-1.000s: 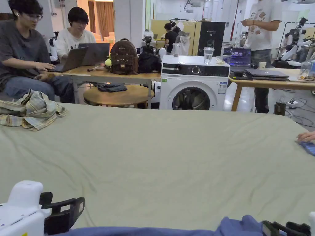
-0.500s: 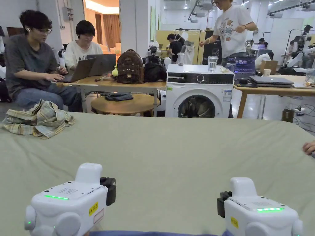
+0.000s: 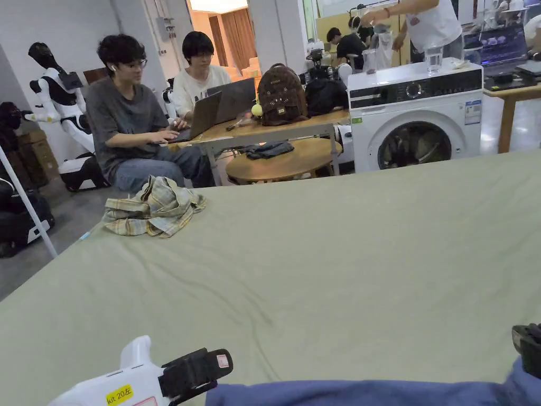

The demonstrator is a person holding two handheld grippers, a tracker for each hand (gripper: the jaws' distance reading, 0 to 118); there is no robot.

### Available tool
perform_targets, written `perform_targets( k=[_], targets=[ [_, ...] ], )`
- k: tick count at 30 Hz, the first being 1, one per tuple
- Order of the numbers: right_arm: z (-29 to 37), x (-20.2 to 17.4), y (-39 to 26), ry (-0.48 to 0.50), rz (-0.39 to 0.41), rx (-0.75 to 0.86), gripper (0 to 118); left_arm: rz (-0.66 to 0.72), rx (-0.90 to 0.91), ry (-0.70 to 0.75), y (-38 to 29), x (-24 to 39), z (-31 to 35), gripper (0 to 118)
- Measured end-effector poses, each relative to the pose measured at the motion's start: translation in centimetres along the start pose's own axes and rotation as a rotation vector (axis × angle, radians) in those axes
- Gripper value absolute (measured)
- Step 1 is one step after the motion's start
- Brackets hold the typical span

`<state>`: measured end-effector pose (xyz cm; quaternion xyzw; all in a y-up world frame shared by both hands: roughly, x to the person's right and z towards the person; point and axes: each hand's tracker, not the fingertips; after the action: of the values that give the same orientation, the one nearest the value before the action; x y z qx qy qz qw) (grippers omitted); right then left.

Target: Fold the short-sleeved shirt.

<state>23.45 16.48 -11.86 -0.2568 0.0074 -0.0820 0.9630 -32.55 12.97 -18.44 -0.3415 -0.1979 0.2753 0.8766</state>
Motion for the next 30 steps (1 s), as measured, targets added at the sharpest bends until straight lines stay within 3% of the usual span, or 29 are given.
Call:
perform_targets(
  k=[4, 8, 10, 11, 13, 15, 18, 20, 23, 26, 30],
  targets=[
    [0.1, 0.0, 0.0, 0.010, -0.004, -0.010, 0, 0.157, -0.035, -0.007, -1.1, -4.1, -1.0, 92],
    [0.1, -0.1, -0.1, 0.026, -0.030, -0.023, 0, 0.378, -0.135, -0.163, -3.3, -6.4, -4.8, 86],
    [0.1, -0.2, -0.2, 0.029, -0.043, -0.024, 0, 0.401, -0.056, -0.228, -3.6, -5.8, -5.4, 46],
    [0.2, -0.1, -0.3, 0.027, -0.052, -0.024, 0, 0.422, -0.071, -0.239, -3.6, -5.4, -6.1, 32],
    [0.1, -0.1, -0.5, 0.027, -0.064, -0.027, 0, 0.400, -0.141, -0.174, -3.9, -4.7, -7.9, 26],
    [0.0, 0.0, -0.7, 0.033, -0.070, -0.039, 0, 0.367, -0.129, -0.168, -4.5, -4.0, -8.4, 8],
    [0.1, -0.1, -1.0, 0.026, -0.051, -0.050, 0, 0.394, -0.020, -0.093, -3.4, -3.3, -6.5, 5],
    [0.0, -0.2, -1.0, 0.028, -0.042, -0.051, 0, 0.373, 0.015, -0.152, -1.7, -2.9, -5.1, 5],
    [-1.2, -0.6, -0.9, 0.030, -0.028, -0.054, 0, 0.222, 0.059, -0.038, 2.3, -1.9, -2.6, 5],
    [-2.4, -0.9, -0.6, 0.065, -0.047, -0.056, 0, 0.170, 0.130, 0.096, 6.4, -1.1, 0.1, 5],
    [-2.7, -1.8, -0.5, 0.101, -0.064, -0.041, 0, -0.059, 0.123, 0.228, 8.2, 3.1, 1.5, 5]
  ],
)
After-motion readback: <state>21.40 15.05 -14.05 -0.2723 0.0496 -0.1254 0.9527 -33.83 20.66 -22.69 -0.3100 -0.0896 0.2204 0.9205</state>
